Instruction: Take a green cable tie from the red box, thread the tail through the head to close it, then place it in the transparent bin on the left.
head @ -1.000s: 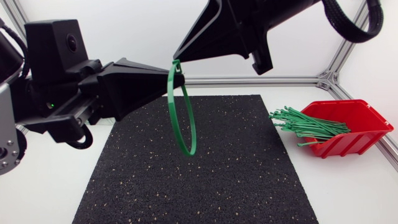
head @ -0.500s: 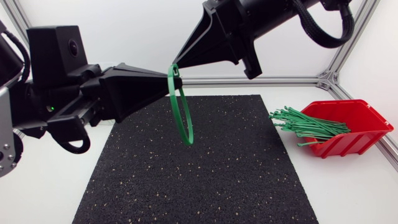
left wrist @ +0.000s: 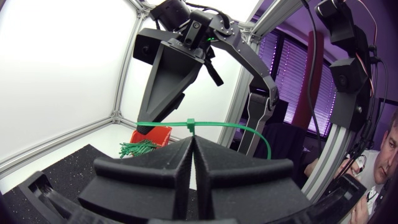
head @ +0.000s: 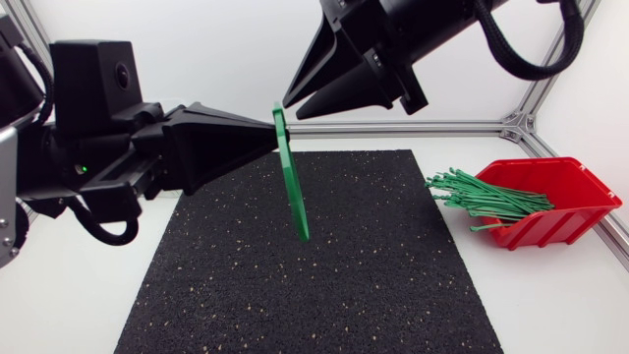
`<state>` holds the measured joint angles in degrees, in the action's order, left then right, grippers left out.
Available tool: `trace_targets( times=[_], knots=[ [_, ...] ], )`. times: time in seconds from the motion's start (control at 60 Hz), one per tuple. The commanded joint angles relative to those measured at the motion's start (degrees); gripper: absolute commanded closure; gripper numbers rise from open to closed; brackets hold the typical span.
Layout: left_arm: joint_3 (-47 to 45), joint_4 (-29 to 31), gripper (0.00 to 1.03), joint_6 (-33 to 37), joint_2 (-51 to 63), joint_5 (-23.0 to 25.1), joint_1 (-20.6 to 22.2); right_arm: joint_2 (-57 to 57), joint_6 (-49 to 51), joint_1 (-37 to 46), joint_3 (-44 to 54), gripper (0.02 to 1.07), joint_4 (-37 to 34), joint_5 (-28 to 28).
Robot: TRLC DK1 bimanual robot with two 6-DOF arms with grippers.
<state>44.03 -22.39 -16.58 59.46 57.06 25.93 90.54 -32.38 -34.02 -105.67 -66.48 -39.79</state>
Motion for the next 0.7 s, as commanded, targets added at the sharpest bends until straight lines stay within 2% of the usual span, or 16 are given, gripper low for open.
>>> trace_targets(
  times=[0.0,0.233,0.3,0.333,0.417,0.6,0.683],
  knots=[
    [2.8,2.7,1.00,3.8,0.4,-1.2,-0.4,-1.7,3.5,-0.6,0.1,0.69,-0.7,3.4],
    [6.4,14.7,1.00,13.5,0.7,-6.7,-0.3,-2.0,8.0,-1.1,3.0,0.69,1.8,17.8],
    [7.4,17.6,1.00,16.1,0.7,-8.9,-0.4,-1.9,9.4,-0.6,4.2,0.69,3.1,20.5],
    [8.3,19.7,1.00,17.9,0.7,-9.9,-1.0,-1.8,9.8,0.1,4.6,0.65,3.6,21.6],
    [10.4,23.6,1.00,21.2,0.8,-12.9,-2.8,-1.6,11.9,1.3,5.7,0.63,4.3,23.6],
    [15.4,32.0,1.00,28.9,1.4,-19.5,-7.8,-4.6,16.7,1.2,11.9,0.57,9.5,34.1],
    [17.1,33.3,1.00,31.8,2.6,-23.7,-11.3,-6.0,18.5,1.5,14.0,0.55,11.0,37.4]
  ],
)
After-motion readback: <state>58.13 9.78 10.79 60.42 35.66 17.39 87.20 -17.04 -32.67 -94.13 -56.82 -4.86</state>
